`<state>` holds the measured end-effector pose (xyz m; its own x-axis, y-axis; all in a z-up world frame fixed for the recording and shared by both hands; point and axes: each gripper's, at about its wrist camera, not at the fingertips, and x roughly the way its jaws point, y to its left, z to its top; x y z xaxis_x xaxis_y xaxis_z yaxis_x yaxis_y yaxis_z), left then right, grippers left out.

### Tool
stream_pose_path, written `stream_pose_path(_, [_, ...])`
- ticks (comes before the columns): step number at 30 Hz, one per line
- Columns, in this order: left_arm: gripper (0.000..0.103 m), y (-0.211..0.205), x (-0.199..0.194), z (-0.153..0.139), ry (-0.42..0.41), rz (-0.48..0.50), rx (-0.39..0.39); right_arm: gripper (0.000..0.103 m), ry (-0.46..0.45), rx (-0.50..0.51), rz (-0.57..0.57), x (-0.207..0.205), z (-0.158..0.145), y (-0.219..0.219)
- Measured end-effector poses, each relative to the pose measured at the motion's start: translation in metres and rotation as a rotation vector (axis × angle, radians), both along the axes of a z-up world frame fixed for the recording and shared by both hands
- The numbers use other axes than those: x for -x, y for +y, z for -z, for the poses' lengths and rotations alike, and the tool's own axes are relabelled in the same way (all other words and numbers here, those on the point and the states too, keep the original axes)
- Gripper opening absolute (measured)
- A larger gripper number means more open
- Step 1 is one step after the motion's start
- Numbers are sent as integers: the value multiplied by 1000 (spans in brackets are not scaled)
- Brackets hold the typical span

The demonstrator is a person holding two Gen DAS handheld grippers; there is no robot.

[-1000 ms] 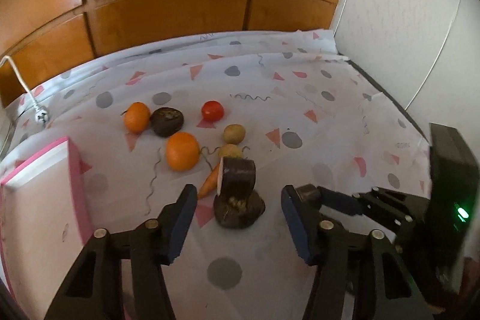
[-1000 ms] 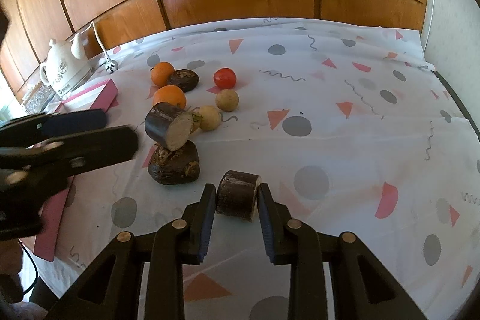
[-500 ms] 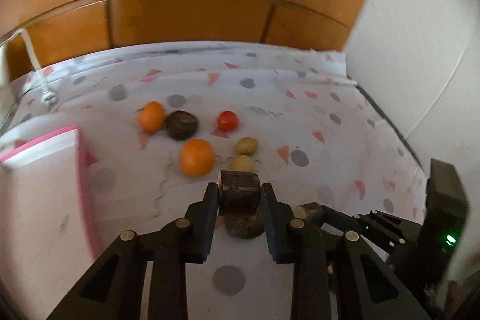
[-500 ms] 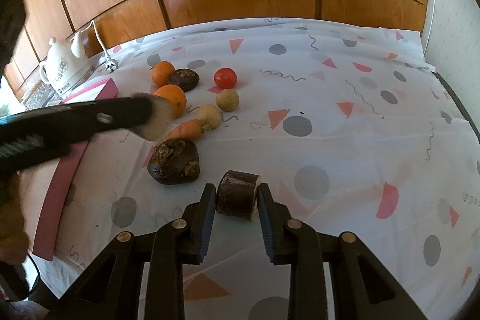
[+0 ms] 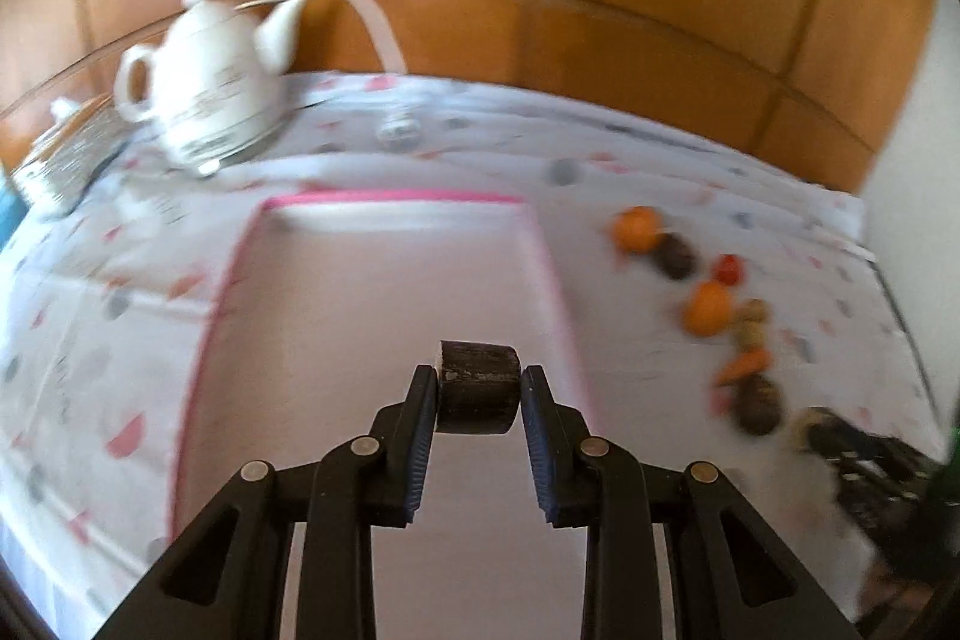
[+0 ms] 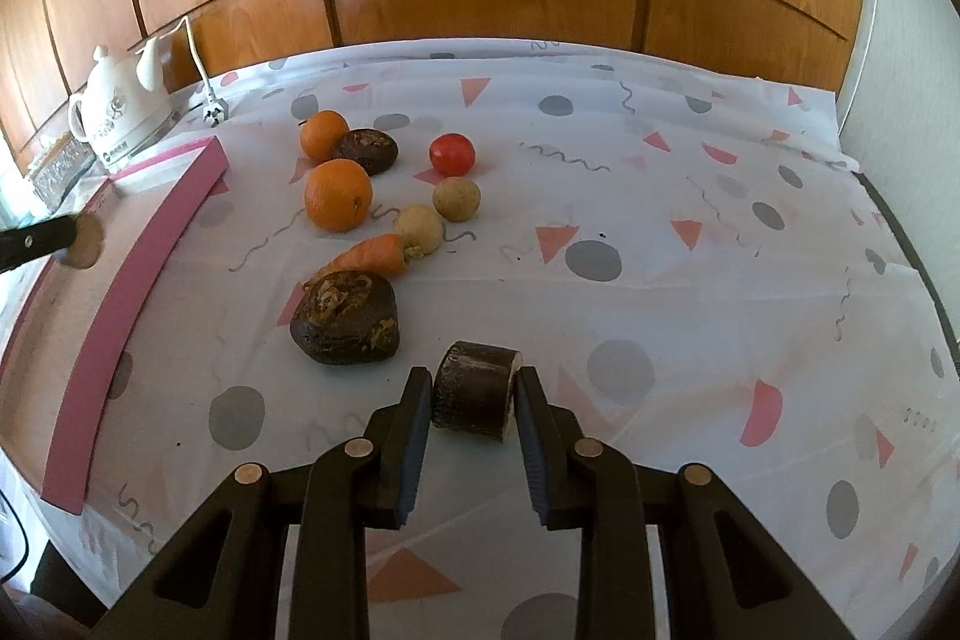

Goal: Organize fruits
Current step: 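Carry the cylinder into the tray and open the left tool while the right tool holds its cylinder, then carry the held cylinder into the tray and open the right tool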

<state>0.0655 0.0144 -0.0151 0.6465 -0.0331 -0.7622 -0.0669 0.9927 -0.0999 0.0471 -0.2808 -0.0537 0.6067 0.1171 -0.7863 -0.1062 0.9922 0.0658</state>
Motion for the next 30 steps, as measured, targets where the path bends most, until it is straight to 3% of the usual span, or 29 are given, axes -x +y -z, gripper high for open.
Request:
stream_pose_path(9, [29,42,14,23,28,-124,-26,28,4,46,4,-1,-2,8])
stream_pose_path(10, [30,43,15,23,24,-125,-22,28,4,49,5,-1,-3,8])
stream_pose_path(12, [42,40,20,17,11,-124,-21,28,4,56,4,-1,-4,9])
stream_pose_path(14, [48,38,22,10,-10,-126,-15,28,-1,61,3,0,-6,10])
stream_pose_path(20, [49,34,28,-9,-57,-107,6,28,-35,59,12,0,-21,9])
stream_pose_path(24, [56,34,37,-18,-79,-101,7,28,-65,23,-31,2,-40,20])
stream_pose_path(30, [58,47,49,-18,-79,-129,21,28,-73,-84,-209,0,-63,71])
